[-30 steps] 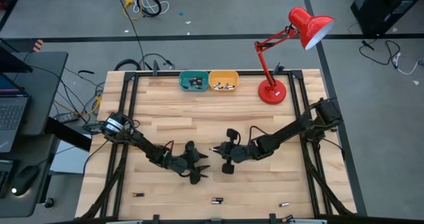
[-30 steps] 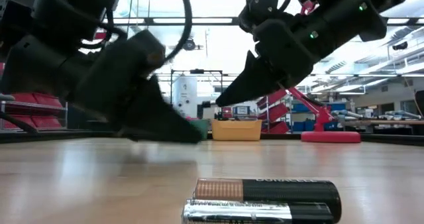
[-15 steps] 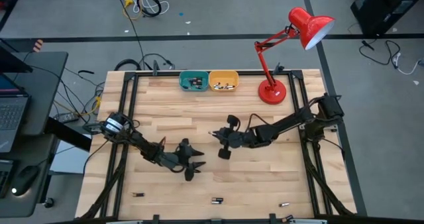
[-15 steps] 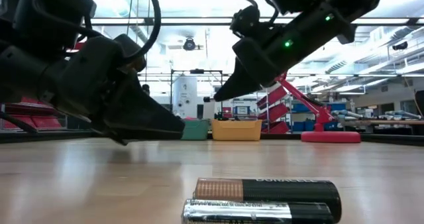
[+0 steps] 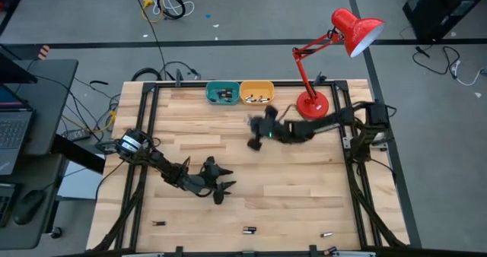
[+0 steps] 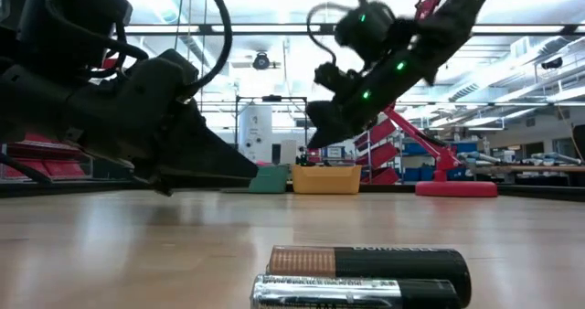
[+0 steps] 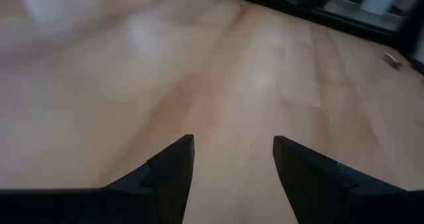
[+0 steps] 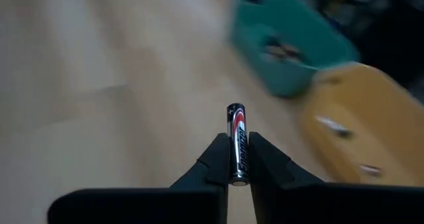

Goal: Sort batteries
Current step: Put the white battery into the yellow bin, then put the black battery into the blue bin

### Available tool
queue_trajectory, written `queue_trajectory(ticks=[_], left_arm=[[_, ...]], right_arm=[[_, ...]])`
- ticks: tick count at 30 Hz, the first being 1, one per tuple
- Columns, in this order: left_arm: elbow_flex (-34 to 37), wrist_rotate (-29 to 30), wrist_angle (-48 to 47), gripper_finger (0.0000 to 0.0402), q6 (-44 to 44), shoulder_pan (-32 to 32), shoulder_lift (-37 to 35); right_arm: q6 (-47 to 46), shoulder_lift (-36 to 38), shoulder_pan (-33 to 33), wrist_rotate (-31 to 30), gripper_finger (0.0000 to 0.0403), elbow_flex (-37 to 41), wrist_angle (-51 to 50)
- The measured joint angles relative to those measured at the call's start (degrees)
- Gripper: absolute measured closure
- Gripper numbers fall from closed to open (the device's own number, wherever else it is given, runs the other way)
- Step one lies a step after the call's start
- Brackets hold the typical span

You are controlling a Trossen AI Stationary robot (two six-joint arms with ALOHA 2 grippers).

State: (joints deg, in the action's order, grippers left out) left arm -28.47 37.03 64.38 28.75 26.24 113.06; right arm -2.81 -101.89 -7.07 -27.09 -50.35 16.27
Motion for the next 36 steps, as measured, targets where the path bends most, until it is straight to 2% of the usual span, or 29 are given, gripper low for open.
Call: queue_trajectory(ticks=[5, 11, 17, 21, 24, 28, 32, 36], left_arm=[[0.00, 5.32, 0.07, 0.0179, 0.01, -0.62, 0.00], [0.00, 4.03, 0.20, 0.0179, 0.02, -2.24, -0.05], [0.00, -1.24, -0.20, 0.0179, -4.36, -2.43, -3.22], [0.00, -2.44, -4.34, 0.0179, -8.17, -0.60, -8.79], [-0.16, -2.58, -15.17, 0.0186, -12.44, 2.22, -14.94], [-3.71, -3.20, -37.68, 0.0196, -11.56, 7.59, -23.98], [-10.29, -5.95, -65.35, 0.0202, -2.12, 12.18, -29.58], [-17.69, -14.86, -85.65, 0.0203, 11.01, 15.25, -30.84]], right_arm=[[-0.17, 0.00, -10.41, 3.23, 0.0369, 0.00, 0.57], [-2.59, 0.00, -18.69, 4.88, 0.0339, 0.00, 1.89], [-3.07, -0.02, -21.68, 8.73, 0.0278, -0.02, 2.18], [-5.28, -0.02, -21.20, 15.45, 0.0244, -0.02, 2.11], [-6.03, -0.04, -19.02, 19.48, 0.0233, -0.02, 2.71], [-5.05, 0.42, -14.79, 20.70, 0.0233, -0.02, 4.42], [-4.59, 2.32, -10.37, 21.22, 0.0236, -0.04, 4.70], [-4.11, 4.76, -6.06, 21.24, 0.0235, -0.04, 3.66]])
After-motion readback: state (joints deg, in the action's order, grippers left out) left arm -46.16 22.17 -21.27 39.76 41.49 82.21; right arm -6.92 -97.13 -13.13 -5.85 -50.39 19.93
